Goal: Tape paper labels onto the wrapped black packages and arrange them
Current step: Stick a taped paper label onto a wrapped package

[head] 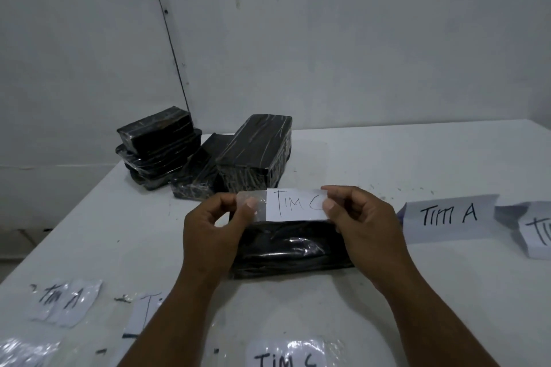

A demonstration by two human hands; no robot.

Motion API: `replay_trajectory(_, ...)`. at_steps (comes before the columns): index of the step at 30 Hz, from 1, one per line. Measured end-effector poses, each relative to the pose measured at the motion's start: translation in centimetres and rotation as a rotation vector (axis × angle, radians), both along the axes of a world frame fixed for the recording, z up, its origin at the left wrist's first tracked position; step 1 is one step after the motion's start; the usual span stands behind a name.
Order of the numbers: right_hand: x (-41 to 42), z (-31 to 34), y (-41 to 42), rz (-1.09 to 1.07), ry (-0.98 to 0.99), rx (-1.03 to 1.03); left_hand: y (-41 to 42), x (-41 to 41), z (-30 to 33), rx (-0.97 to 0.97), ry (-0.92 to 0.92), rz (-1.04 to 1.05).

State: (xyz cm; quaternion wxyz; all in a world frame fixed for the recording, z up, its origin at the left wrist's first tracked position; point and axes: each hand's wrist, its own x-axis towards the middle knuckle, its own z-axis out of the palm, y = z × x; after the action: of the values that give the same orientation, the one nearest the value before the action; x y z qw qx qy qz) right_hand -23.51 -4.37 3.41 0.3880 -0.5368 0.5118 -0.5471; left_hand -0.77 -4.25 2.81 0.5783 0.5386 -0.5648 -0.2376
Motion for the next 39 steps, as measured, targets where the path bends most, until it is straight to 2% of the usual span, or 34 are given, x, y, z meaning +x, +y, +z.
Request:
replay_trajectory(7, 0.5, -0.7, 0.5, -0.085, 0.199, -0.196, 0.5, -0.1, -1.2, -0.07, -0.026, 0.073)
replay_trajectory(14, 1.4, -0.8, 0.8, -0.255, 0.303, -0.432, 0.5, 0.1, -1.4, -0.076, -0.033, 0.092)
replay_trajectory(21, 0.7, -0.6, 0.7, -0.29, 0.273, -0.277, 0.0, 0.3, -1.9, -0.086, -0.13, 0.115)
replay_trajectory(25, 0.4, -0.8, 0.4, -0.302, 0.278, -0.18, 0.0, 0.2, -1.9, -0.028, -0.159, 0.159)
replay_trajectory(39, 0.4, -1.6, 0.0, -0.281, 0.382, -0.108, 0.2, 0.0, -1.8, 0.091, -0.161, 0.21)
